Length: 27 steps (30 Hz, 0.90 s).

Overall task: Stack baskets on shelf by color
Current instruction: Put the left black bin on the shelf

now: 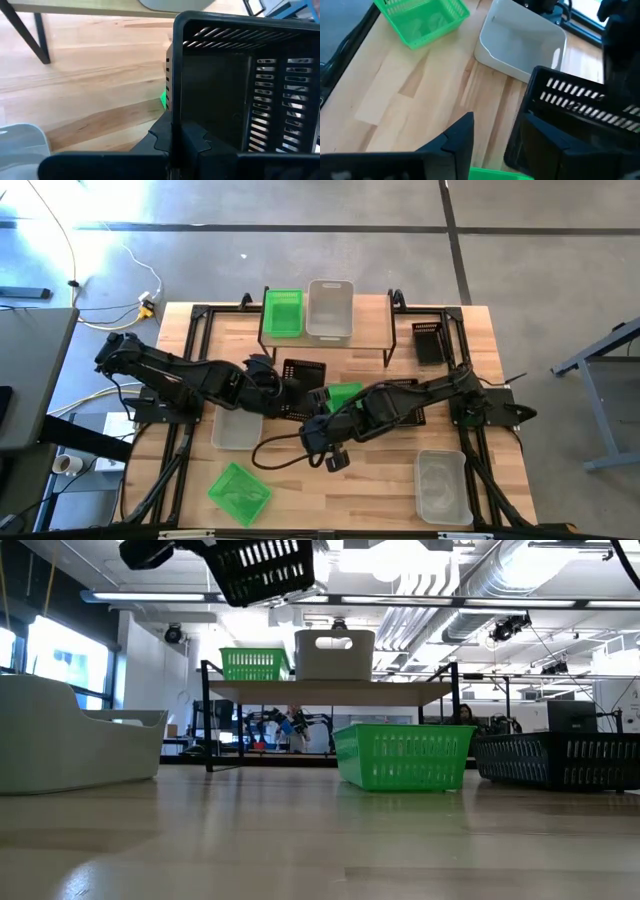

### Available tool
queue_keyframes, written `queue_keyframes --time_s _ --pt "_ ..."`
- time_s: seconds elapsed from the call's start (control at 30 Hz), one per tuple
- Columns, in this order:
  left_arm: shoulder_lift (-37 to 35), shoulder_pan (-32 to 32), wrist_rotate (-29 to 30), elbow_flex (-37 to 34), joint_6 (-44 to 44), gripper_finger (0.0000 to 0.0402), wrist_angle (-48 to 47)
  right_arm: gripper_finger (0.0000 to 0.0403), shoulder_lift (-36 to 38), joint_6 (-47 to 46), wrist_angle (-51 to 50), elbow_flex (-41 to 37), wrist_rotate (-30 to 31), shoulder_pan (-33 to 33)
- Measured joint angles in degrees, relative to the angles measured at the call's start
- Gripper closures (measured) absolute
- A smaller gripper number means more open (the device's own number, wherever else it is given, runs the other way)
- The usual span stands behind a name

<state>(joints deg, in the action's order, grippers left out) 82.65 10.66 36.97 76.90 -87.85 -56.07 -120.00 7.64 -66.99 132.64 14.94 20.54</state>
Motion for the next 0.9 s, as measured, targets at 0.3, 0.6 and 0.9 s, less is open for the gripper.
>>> queue_keyframes --time_s 0.3,0.6,0.9 --pt "0.00 0.02 -0.20 0.00 2.47 0.0401 1.66 0.0258 -1.34 -1.89 -1.11 -0.02 0.56 -1.42" --pt "-0.04 -0.05 -0.21 0.00 7.14 0.0401 5.11 0.0258 -2.08 -4.61 -4.77 -0.17 1.11 -2.15" --pt "-0.04 -0.09 -0.24 0.00 12.85 0.0401 7.56 0.0269 -2.06 -5.26 -8.77 -0.17 0.23 -1.76"
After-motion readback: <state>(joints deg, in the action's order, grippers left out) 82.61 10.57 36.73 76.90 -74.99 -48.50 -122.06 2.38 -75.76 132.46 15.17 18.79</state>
